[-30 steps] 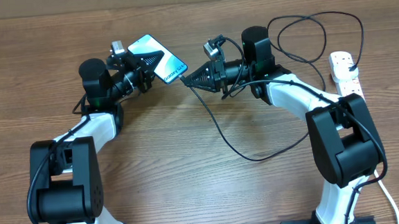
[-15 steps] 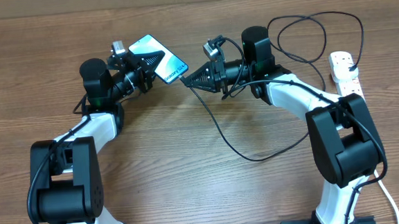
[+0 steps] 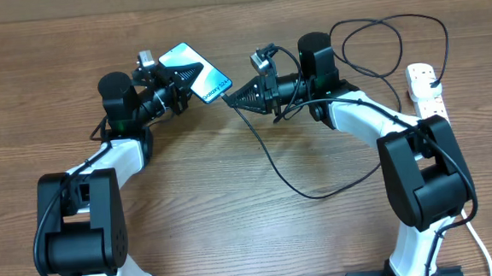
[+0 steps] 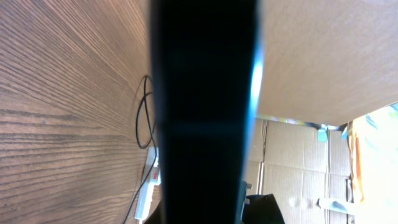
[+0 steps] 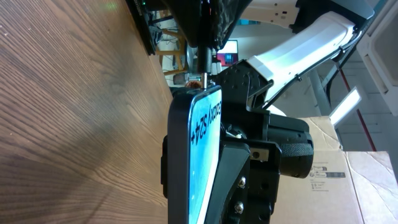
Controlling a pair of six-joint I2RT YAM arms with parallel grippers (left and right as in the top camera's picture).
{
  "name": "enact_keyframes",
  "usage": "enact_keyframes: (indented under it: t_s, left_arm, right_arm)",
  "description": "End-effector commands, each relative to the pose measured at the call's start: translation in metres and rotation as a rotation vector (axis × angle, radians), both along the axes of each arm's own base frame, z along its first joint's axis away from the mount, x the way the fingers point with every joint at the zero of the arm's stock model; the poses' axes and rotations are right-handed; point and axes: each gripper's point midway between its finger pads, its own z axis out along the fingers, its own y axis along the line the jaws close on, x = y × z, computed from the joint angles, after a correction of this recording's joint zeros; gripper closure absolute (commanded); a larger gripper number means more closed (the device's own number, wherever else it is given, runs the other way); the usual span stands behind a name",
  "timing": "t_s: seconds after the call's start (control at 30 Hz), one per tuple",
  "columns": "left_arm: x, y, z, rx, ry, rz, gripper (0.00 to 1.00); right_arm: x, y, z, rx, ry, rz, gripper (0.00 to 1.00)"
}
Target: Plug charger to phone and switch on socket
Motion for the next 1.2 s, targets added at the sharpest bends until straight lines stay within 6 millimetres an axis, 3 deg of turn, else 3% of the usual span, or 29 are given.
enact_keyframes:
  t_s: [0.0, 1.17]
  left_arm:
    - [-0.008, -0.014, 0.013, -0.009, -0.034, -0.078, 0.95]
    - [-0.026, -0.027, 0.016, 0.013, -0.099, -0.204, 0.96]
  right_arm:
    - [-0.002, 0.002, 0.013, 0.010, -0.044, -0.001, 0.96]
    - [0.008, 0.001, 0.006, -0.026, -0.025, -0.068, 0.96]
